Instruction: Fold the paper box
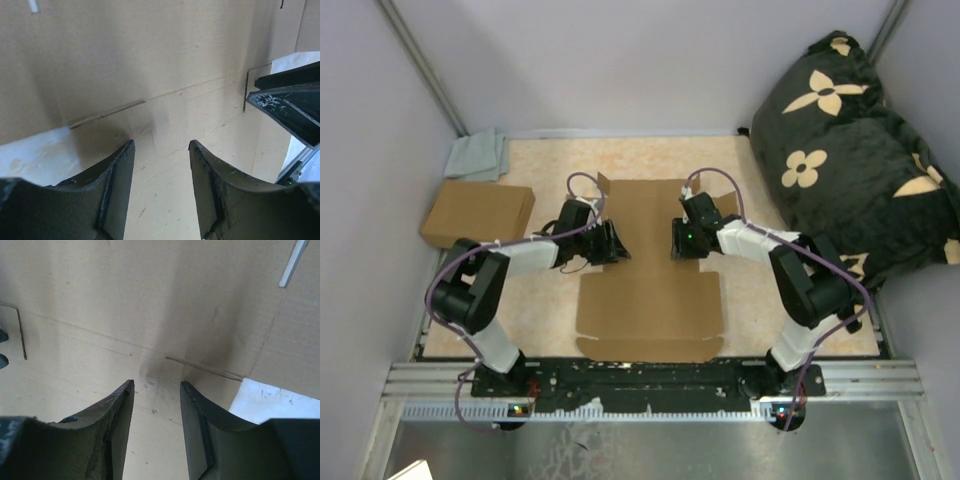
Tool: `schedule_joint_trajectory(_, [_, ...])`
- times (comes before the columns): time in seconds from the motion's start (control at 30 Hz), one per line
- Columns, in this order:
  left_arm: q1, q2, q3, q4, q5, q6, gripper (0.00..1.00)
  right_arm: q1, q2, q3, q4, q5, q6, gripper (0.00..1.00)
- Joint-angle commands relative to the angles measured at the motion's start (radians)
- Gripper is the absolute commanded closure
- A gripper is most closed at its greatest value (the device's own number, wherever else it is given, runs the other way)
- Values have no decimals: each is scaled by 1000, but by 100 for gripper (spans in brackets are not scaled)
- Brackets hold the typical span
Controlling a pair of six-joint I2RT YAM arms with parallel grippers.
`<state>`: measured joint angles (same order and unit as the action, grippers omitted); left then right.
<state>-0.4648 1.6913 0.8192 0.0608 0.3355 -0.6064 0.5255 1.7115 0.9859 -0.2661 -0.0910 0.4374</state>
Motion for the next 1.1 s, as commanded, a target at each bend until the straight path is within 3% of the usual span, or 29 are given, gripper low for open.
schedule_joint_trajectory(0.0, [-12, 62, -7, 16, -17, -11, 45, 7, 75, 20, 30, -3, 17, 56])
schedule_joint_trajectory(0.13, [-12, 27, -22, 1, -36, -11, 45, 7, 68, 16, 20, 20, 12, 55])
schedule_joint_trajectory(0.33, [-13, -130, 46, -149, -167, 49, 42, 3, -24, 103, -86, 114, -27, 52])
schedule_joint_trajectory(0.47, [-9, -224, 124, -255, -348, 86, 36, -50, -81, 198, -164, 141, -55, 39])
schedule_joint_trajectory(0.6, [27, -259, 153, -265, -464, 121, 32, -189, -102, 271, -204, 123, -69, 31])
schedule_joint_trajectory(0.8, [141, -264, 150, -274, -415, 106, 32, -322, -22, 353, -240, 131, -92, 29])
schedule_joint_trajectory(1.07, [170, -339, 118, -262, -393, 100, 33, -335, 118, 411, -212, 134, -87, 29])
